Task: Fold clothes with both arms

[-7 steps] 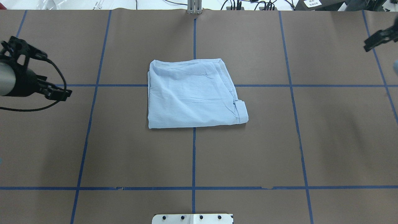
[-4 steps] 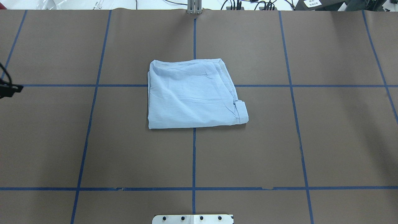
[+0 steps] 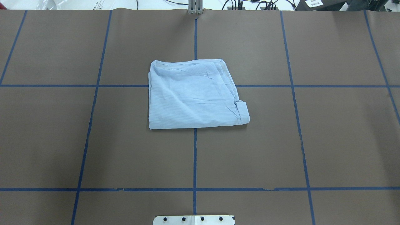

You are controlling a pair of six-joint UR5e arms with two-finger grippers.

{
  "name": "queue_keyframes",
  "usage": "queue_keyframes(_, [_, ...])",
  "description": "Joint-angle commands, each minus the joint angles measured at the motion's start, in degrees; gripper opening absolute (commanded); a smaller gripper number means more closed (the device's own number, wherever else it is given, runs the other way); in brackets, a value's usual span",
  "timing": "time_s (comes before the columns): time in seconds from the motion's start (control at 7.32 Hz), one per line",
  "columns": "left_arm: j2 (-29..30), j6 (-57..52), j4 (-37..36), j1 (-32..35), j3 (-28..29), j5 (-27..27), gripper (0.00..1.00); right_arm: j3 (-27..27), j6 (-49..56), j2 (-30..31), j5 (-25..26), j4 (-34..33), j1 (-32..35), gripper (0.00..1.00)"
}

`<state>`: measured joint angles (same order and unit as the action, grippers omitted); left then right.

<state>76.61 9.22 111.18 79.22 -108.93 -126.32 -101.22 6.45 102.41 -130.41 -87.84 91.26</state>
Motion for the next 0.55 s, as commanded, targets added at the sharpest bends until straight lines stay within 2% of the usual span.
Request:
queue_keyframes(0.0, [-2.94,-0.78,-1.67,1.9,2.75,-9.88,1.0,0.24,0.05,0.16,-0.8,-0.05,0.15,1.0])
queue_keyframes(0.14, [-3.05,-1.04,-1.32,1.99,6.59,-10.26,1.0,0.24,0.14,0.24,-0.98,-0.14,0.15,1.0])
queue_keyframes(0.41, [-2.96,-2.53,-9.53,2.68,3.74,-9.83,1.0,0.24,0.14,0.24,-0.9,-0.23,0.15,1.0])
